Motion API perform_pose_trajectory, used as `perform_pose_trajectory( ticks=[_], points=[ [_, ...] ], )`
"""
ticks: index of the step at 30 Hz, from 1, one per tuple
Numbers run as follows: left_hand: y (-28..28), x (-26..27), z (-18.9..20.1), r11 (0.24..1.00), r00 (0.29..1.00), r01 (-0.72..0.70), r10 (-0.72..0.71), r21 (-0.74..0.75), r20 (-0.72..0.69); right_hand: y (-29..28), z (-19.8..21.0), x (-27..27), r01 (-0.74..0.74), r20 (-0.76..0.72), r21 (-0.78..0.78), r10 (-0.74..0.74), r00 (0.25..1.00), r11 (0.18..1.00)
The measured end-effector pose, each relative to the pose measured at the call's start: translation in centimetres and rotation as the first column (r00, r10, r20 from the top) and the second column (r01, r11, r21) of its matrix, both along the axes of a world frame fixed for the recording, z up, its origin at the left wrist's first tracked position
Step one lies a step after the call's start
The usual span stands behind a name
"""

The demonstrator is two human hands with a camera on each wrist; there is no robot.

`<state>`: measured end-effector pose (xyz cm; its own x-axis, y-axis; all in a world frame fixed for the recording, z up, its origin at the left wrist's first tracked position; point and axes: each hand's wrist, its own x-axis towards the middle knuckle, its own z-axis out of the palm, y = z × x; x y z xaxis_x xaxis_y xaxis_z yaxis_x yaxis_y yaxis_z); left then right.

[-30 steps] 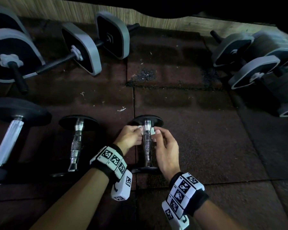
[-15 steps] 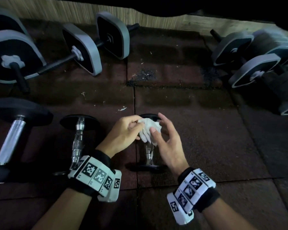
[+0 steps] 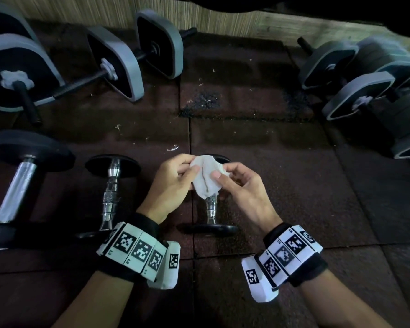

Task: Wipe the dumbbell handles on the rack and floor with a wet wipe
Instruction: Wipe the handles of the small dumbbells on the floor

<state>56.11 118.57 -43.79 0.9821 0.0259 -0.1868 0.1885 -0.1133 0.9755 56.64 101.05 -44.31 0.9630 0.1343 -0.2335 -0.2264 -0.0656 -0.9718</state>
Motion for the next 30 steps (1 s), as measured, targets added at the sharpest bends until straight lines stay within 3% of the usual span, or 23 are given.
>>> perform_pose_trajectory(
  ticks=[5,9,13,15,17,21,25,28,30],
  points=[
    [-0.2,-0.1,0.7,0.997,0.998,0.054,-0.055,-0.050,-0.021,-0.6,0.9,0.2,0.000,0.031,-0.009,0.001,1.000,1.000],
    [0.3,-0.3,0.6,0.988,0.997,0.013,-0.025,-0.152,-0.074,-1.4,0.7,0.5,0.107,-0.038,0.108,-0.103,0.994,0.988],
    [0.2,-0.2,0.6,0.993,0.997,0.042,-0.048,-0.114,-0.052,-1.6,1.0,0.7,0.099,0.027,0.045,-0.100,0.995,0.994],
    [0.5,-0.3,0.7,0.994,0.998,0.054,-0.057,-0.097,-0.025,-1.8,1.5,0.9,0.114,0.014,0.098,-0.116,0.993,0.989],
    [0.8,-0.4,0.7,0.993,0.998,0.063,-0.065,-0.100,-0.015,-1.9,1.9,0.9,0.083,-0.028,0.174,-0.080,0.996,0.981],
    [0.2,-0.6,1.1,0.984,0.997,0.070,-0.074,-0.162,-0.022,-1.6,1.9,0.3,-0.044,-0.049,0.134,0.051,0.997,0.990],
    [-0.4,-0.6,1.0,0.985,1.000,0.023,-0.021,-0.171,0.015,-1.4,1.3,0.3,0.001,0.014,0.235,-0.005,1.000,0.972],
    [-0.3,-0.7,0.7,0.975,0.999,-0.029,0.033,-0.221,0.017,-1.8,0.7,0.6,0.044,0.114,0.149,-0.061,0.992,0.988],
    [-0.1,-0.7,0.7,0.980,0.999,0.017,-0.008,-0.200,0.048,-2.0,0.6,0.6,-0.007,0.092,0.100,-0.002,0.996,0.995]
  ],
)
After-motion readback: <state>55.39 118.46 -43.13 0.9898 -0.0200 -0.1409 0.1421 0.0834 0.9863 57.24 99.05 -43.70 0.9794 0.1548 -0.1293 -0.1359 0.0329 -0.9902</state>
